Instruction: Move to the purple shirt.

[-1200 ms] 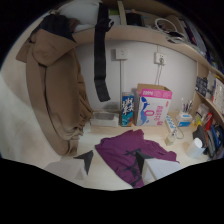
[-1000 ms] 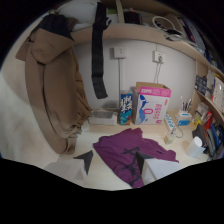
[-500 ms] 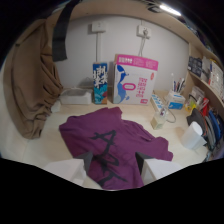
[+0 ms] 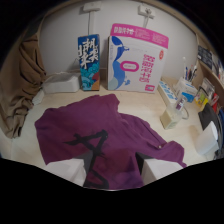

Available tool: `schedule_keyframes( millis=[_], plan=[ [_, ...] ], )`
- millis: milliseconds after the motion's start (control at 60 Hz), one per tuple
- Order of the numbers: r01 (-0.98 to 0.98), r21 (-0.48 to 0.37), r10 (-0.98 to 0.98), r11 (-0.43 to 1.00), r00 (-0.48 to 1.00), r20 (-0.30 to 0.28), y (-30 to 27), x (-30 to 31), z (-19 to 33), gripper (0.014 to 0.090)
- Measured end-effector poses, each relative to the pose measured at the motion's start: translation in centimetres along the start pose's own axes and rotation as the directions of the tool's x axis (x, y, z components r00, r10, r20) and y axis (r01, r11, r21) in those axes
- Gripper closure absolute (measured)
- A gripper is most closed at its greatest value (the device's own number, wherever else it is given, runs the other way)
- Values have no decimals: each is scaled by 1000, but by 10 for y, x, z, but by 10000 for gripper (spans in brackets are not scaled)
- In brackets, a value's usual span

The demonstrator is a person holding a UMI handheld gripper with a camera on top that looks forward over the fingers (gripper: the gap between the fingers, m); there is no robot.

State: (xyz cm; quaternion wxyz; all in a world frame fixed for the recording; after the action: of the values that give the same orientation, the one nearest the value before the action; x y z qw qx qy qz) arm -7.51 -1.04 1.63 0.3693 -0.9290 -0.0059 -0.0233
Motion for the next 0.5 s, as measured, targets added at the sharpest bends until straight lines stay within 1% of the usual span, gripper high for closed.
schedule_keyframes(
  millis=[200, 500],
  plan=[
    [-1, -14, 1, 1000, 1000, 10, -2, 1, 10, 180],
    [-3, -15, 3, 1000, 1000, 19, -2, -1, 8, 176]
  ],
)
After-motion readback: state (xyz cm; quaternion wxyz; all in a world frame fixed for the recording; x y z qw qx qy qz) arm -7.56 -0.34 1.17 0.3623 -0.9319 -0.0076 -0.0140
